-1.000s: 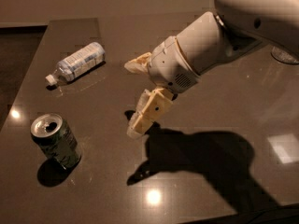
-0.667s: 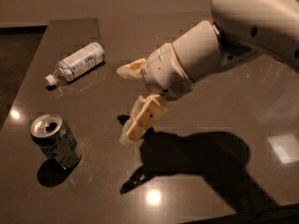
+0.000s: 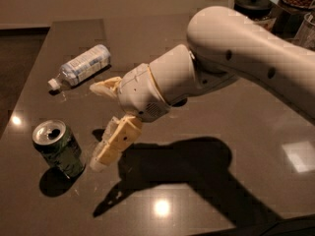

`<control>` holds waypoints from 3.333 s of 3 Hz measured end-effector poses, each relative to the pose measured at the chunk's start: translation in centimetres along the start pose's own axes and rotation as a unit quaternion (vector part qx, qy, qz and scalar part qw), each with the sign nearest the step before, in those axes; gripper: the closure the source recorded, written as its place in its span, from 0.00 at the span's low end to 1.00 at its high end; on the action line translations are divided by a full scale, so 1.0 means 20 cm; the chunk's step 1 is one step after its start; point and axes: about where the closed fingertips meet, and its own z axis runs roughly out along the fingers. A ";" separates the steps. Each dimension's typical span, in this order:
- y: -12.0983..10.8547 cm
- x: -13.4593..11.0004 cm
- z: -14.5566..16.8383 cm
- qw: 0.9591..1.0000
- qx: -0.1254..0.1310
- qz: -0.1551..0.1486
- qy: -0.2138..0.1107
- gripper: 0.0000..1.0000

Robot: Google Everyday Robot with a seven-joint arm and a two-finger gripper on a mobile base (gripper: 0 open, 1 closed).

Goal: Move green can near blue plastic bottle

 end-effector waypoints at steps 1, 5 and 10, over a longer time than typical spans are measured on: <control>-0.03 -0.02 0.17 1.000 -0.009 -0.001 -0.014 0.00; 0.03 -0.16 0.43 0.997 -0.063 0.000 -0.046 0.36; -0.80 -0.11 0.17 0.994 0.062 0.034 -0.086 1.00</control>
Offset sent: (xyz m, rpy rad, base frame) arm -0.0084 0.0668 -0.0308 0.0632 0.0563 0.0581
